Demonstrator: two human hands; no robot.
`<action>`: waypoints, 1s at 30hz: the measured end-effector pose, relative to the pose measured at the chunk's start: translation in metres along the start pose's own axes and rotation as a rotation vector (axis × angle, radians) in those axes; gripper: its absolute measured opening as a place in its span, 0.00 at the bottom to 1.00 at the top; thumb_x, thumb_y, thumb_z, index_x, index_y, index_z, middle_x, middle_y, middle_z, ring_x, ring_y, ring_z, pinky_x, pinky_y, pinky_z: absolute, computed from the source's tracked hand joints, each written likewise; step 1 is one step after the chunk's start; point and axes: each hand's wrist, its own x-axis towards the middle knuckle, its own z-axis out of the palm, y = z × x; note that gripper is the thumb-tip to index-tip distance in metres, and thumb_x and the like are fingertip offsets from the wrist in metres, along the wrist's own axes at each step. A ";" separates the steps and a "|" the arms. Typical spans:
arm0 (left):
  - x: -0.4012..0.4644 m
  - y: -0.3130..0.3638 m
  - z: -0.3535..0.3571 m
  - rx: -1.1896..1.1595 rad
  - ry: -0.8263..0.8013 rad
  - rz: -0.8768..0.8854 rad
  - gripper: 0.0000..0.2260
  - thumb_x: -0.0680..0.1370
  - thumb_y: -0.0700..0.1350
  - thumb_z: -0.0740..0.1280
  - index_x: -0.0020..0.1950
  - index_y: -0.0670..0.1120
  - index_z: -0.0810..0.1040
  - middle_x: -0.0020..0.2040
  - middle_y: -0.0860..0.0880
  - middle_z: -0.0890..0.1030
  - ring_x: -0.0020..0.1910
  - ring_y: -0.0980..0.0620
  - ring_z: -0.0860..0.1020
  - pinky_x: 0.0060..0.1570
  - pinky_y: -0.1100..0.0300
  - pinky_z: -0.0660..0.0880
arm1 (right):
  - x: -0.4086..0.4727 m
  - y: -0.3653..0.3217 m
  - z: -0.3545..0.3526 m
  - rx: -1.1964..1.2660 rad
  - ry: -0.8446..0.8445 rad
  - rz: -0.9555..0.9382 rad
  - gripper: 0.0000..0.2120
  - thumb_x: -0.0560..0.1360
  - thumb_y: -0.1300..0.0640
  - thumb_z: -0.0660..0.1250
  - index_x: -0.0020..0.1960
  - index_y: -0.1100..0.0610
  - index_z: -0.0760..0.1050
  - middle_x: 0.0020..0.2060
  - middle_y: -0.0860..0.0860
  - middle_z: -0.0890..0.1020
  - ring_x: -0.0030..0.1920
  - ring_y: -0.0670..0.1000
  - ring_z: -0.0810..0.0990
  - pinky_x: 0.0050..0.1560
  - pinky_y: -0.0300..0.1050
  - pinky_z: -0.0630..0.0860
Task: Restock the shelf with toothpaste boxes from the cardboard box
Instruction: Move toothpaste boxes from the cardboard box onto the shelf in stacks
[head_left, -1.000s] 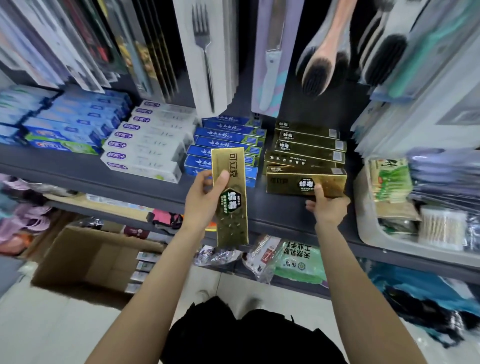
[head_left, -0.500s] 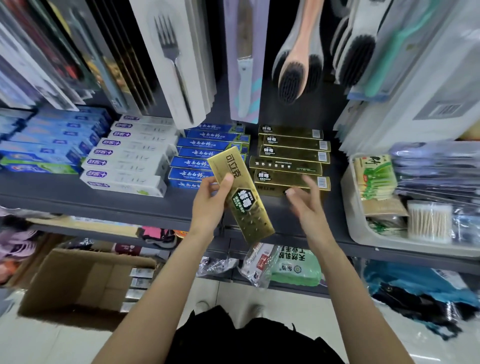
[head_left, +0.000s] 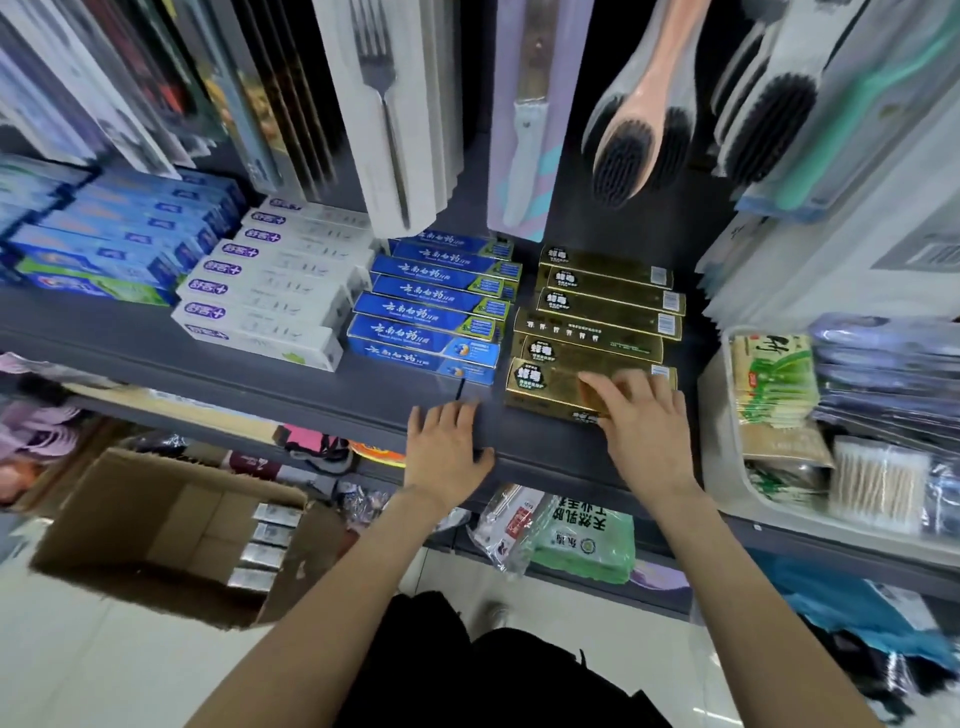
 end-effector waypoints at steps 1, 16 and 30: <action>0.000 -0.003 0.001 -0.004 0.000 0.008 0.28 0.78 0.57 0.59 0.75 0.49 0.58 0.71 0.49 0.68 0.71 0.48 0.64 0.74 0.47 0.48 | 0.002 0.000 0.004 -0.026 0.007 0.006 0.28 0.64 0.64 0.76 0.61 0.52 0.75 0.54 0.58 0.76 0.51 0.63 0.75 0.52 0.58 0.74; -0.160 -0.187 -0.006 -0.557 0.494 -0.540 0.05 0.76 0.45 0.64 0.47 0.55 0.77 0.36 0.60 0.76 0.37 0.59 0.72 0.38 0.73 0.64 | -0.037 -0.203 0.018 0.490 -0.287 -0.487 0.12 0.74 0.55 0.59 0.54 0.52 0.77 0.44 0.48 0.83 0.42 0.54 0.82 0.40 0.47 0.78; -0.239 -0.501 0.099 -0.670 0.056 -1.114 0.23 0.74 0.54 0.68 0.67 0.49 0.70 0.60 0.50 0.78 0.56 0.50 0.76 0.55 0.55 0.72 | 0.009 -0.496 0.225 0.232 -0.794 -0.525 0.17 0.78 0.56 0.63 0.67 0.51 0.70 0.61 0.50 0.75 0.58 0.53 0.75 0.53 0.46 0.72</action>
